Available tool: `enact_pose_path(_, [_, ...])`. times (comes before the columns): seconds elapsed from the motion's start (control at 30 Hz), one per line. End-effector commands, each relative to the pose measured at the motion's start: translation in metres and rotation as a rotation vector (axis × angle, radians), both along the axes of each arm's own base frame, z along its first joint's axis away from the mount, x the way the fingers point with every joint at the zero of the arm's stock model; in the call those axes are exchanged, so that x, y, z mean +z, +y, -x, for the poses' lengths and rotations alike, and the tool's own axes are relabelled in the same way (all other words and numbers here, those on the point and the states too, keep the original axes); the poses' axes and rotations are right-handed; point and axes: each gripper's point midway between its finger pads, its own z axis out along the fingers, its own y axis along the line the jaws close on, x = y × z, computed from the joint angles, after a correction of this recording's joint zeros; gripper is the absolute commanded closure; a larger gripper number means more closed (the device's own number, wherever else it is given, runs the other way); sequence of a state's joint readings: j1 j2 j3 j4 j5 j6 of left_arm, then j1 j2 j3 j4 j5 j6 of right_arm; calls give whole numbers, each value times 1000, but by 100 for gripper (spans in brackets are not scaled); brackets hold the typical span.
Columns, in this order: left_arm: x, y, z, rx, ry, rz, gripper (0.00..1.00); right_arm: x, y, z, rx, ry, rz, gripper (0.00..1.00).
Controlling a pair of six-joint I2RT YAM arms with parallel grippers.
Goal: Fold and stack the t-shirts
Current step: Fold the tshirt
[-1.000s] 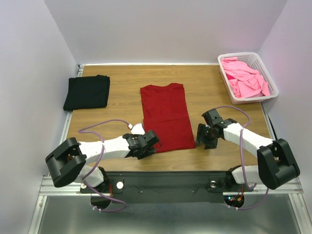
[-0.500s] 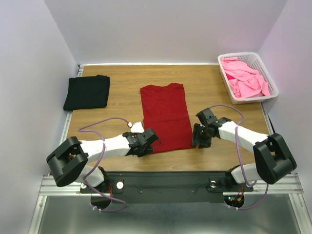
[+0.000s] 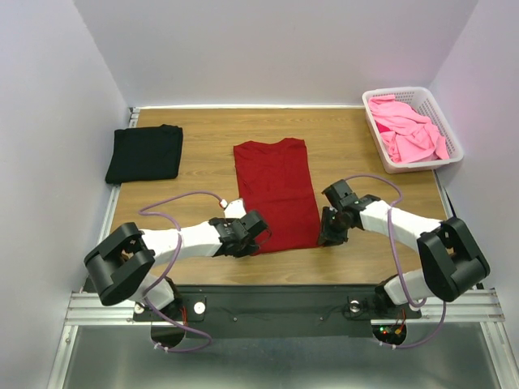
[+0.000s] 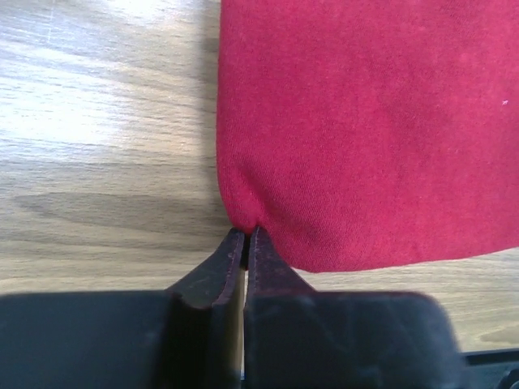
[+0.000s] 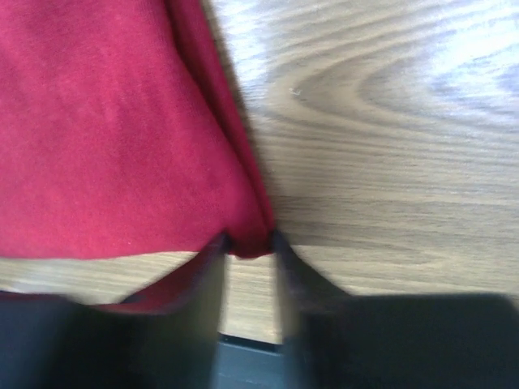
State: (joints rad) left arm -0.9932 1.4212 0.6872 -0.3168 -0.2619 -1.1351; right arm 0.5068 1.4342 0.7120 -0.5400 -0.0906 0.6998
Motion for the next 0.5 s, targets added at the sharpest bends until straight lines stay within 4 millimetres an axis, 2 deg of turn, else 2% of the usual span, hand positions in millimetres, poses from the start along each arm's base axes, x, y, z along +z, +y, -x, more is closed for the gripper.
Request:
enact_pose_path(0.0, [-39,38,28,-37,117,-163,100,-40,-28,32,1,101,151,73])
enact_pose_path(0.07, [-38,39,29,-43,116,-165,100,-39,-33,29,-3,87,180,84])
enact_pose_path(0.1, [-37,40,28,-45,114,-168,100,-36,-34,26,-2,73,185,98])
enact_pose_path(0.27, [-18,42,32,-84,121,-178,100,-16,-39,25,25,52,208,99])
enact_pose_path(0.33, [-13,48,39,-93,138,-191,100,-12,-40,37,42,91,198,99])
enact_pose_path(0.47, [-3,43,58,-101,165,-119,100,-1,-38,54,50,121,148,99])
